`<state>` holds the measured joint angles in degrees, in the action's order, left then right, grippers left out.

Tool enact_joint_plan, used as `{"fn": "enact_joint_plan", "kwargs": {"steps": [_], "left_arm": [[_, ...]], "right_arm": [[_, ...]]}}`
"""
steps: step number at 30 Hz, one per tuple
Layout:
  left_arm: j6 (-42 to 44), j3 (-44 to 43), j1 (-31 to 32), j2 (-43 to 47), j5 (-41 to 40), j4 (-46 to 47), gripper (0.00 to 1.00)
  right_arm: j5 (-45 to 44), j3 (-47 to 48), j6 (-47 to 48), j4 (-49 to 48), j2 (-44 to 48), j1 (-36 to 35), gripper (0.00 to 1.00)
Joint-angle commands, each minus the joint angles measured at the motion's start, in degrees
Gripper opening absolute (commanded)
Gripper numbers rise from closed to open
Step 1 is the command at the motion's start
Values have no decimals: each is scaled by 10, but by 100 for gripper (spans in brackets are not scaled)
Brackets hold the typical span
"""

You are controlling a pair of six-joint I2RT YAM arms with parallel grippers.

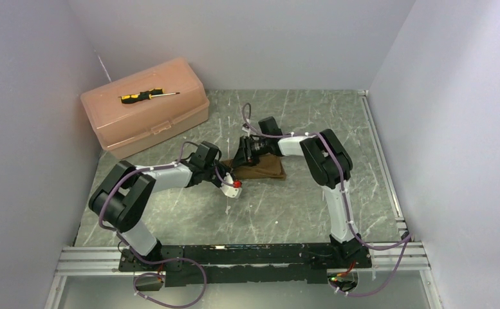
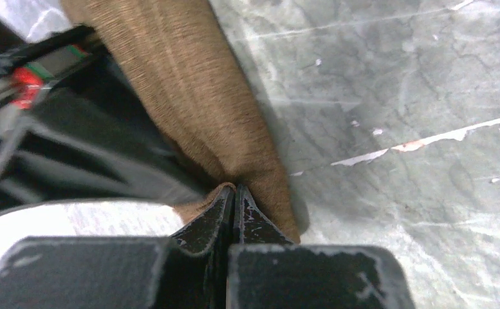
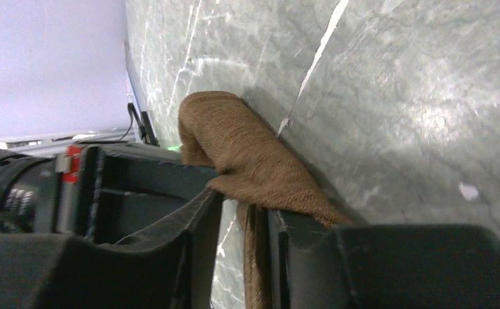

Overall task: Fold the napkin into a case and place the utensils inside
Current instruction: Grasp the top corner of the smaller rectangle folded napkin from the folded napkin.

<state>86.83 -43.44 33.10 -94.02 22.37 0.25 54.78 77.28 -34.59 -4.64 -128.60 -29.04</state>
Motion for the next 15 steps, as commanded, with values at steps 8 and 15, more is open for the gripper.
{"fn": "enact_joint_plan", "kwargs": {"steps": [8, 15], "left_arm": [[19, 1, 4, -74, -17, -182, 3], [-1, 5, 4, -68, -28, -196, 3]], "right_arm": [[-30, -104, 178, 35, 160, 51, 46], [-108, -188, 299, 69, 264, 89, 49]]}}
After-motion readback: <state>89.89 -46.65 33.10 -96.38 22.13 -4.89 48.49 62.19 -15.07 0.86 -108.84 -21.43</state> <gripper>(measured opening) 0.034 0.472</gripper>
